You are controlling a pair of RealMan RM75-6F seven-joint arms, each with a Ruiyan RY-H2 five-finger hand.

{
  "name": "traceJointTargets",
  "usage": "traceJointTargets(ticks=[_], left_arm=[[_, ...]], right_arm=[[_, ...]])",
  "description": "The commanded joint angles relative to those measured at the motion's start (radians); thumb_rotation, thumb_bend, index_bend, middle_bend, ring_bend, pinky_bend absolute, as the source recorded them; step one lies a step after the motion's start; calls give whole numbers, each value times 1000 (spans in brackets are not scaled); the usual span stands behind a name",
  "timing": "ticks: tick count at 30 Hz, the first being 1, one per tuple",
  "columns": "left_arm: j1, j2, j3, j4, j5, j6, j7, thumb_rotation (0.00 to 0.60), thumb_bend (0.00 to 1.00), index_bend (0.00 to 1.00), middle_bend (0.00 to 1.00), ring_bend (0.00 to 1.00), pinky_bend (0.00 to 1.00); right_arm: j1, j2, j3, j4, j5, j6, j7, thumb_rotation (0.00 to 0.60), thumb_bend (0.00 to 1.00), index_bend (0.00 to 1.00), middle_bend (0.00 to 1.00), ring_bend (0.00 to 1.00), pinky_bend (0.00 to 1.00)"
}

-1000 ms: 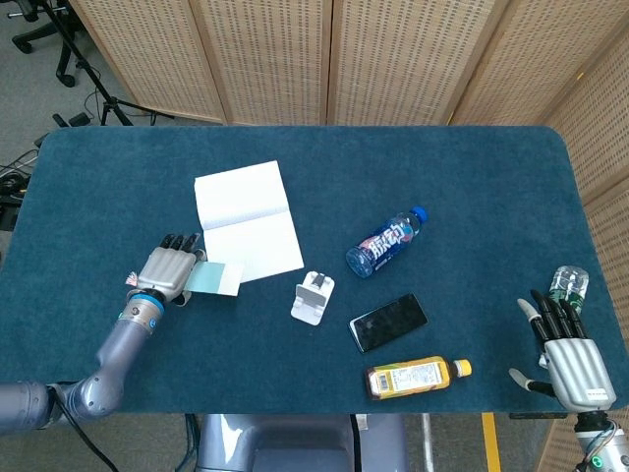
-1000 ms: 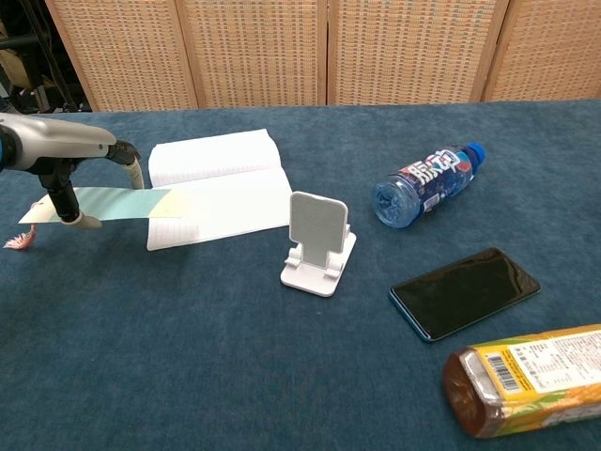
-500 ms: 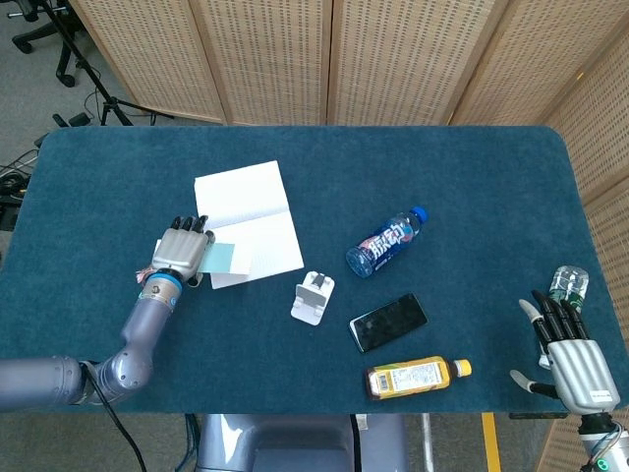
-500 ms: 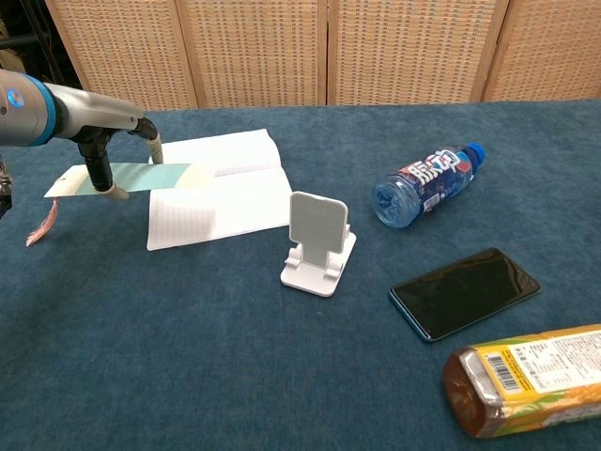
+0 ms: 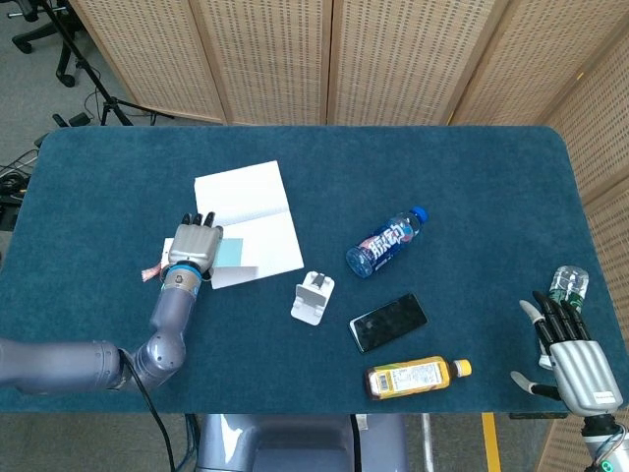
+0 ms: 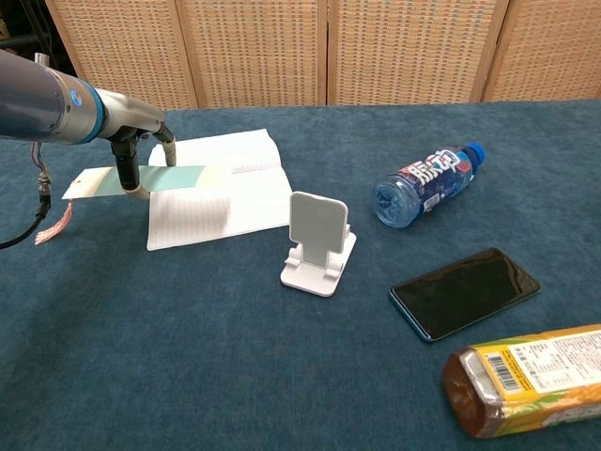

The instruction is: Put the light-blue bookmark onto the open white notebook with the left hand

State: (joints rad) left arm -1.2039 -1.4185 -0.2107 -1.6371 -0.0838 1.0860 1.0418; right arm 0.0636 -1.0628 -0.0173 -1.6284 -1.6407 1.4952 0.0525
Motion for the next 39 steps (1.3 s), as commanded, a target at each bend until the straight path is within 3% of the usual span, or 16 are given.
traceJointTargets(ticks=[1, 12, 39], left_arm=[[-15, -17, -21, 30, -39, 9, 12, 600, 325, 360, 0, 0, 0], [-49, -75, -58, 136, -108, 1, 65, 600, 322, 360, 0, 0, 0], [-109, -252, -229, 365, -223, 63, 191, 600, 316, 384, 0, 0, 0]], right_arm=[[1, 1, -3, 1, -6, -1, 4, 600, 0, 0, 0, 0, 0], [5, 5, -10, 2, -17, -5, 22, 600, 0, 0, 0, 0, 0], [7, 23, -14, 25, -28, 7, 105, 600, 0, 0, 0, 0, 0]])
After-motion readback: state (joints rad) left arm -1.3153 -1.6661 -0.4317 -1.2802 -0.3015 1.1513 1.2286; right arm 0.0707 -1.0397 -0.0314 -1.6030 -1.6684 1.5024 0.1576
